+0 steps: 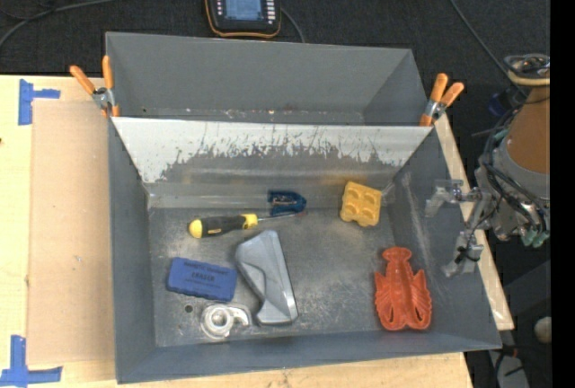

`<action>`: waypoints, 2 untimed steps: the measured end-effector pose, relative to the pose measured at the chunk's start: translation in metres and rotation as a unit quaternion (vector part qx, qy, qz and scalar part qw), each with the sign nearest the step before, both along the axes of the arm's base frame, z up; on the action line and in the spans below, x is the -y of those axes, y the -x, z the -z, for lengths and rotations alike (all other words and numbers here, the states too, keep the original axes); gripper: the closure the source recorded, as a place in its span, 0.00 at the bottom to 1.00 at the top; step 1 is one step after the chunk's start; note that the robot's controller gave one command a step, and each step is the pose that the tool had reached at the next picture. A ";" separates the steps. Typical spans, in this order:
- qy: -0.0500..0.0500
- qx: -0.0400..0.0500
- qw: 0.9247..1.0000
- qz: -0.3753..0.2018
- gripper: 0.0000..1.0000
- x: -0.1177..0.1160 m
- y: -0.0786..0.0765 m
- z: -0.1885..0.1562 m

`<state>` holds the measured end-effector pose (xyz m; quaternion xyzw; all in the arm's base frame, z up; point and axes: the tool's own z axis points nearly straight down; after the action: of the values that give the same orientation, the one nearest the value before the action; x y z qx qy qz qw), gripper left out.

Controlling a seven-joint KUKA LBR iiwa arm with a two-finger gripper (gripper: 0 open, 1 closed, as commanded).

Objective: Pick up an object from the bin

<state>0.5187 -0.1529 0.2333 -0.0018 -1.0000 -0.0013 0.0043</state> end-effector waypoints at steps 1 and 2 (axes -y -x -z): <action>0.001 0.004 1.000 -0.003 0.00 -0.001 -0.002 -0.004; -0.001 0.002 0.998 -0.065 0.00 -0.029 0.042 0.002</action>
Offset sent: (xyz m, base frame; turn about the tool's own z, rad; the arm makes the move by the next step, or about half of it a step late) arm -0.0481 0.0338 -0.0020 -0.1520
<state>0.4766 -0.1234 0.2313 0.0630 -0.9980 -0.0016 0.0022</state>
